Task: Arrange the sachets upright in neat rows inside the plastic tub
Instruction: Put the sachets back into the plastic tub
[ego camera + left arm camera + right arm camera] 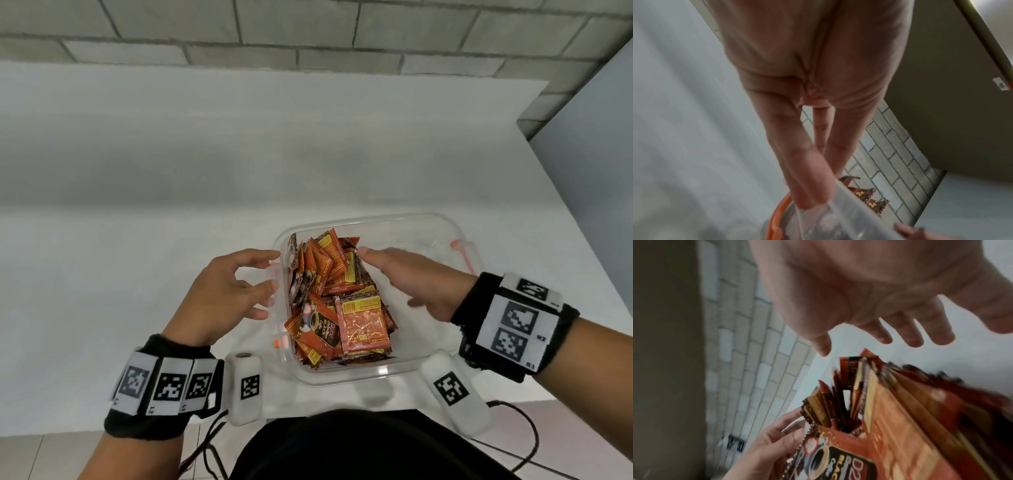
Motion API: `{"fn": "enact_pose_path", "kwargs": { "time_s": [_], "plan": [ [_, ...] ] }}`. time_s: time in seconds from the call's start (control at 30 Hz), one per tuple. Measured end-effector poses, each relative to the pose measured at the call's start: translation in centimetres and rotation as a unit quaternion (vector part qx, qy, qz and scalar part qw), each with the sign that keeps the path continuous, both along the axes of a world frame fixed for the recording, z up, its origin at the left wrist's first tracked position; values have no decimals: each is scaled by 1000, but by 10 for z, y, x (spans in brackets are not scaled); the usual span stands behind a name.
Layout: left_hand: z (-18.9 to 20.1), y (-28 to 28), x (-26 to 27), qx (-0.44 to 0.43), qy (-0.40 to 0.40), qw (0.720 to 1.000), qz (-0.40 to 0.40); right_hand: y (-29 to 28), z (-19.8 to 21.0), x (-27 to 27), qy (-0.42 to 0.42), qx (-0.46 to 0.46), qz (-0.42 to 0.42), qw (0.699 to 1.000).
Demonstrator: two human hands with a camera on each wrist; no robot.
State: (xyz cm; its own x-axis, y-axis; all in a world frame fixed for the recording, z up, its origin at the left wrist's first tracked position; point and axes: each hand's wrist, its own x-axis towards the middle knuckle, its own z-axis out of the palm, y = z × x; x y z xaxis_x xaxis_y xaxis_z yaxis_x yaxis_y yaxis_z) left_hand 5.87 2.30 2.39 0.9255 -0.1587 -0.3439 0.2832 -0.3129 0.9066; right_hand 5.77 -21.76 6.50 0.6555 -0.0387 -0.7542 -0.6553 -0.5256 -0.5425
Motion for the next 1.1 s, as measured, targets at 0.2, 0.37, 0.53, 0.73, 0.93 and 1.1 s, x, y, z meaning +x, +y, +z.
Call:
{"fn": "enact_pose_path", "kwargs": {
  "time_s": [0.2, 0.37, 0.53, 0.73, 0.93, 1.1],
  "plan": [
    [1, -1, 0, 0, 2, 1000, 3, 24, 12, 30, -179, -112, 109, 971],
    [2, -1, -1, 3, 2, 1000, 1, 49, 9, 41, -185, -134, 167, 959],
    [2, 0, -1, 4, 0, 1000, -2, 60, 7, 41, -188, -152, 200, 950],
    [2, 0, -1, 4, -6, 1000, -9, 67, 0, 40, -164, -110, 153, 968],
    [0, 0, 0, -2, -4, 1000, -7, 70, -6, 36, -197, -95, 158, 963],
    [0, 0, 0, 1, -7, 1000, -11, 72, -7, 38, -219, -97, 190, 952]
  ]
}}
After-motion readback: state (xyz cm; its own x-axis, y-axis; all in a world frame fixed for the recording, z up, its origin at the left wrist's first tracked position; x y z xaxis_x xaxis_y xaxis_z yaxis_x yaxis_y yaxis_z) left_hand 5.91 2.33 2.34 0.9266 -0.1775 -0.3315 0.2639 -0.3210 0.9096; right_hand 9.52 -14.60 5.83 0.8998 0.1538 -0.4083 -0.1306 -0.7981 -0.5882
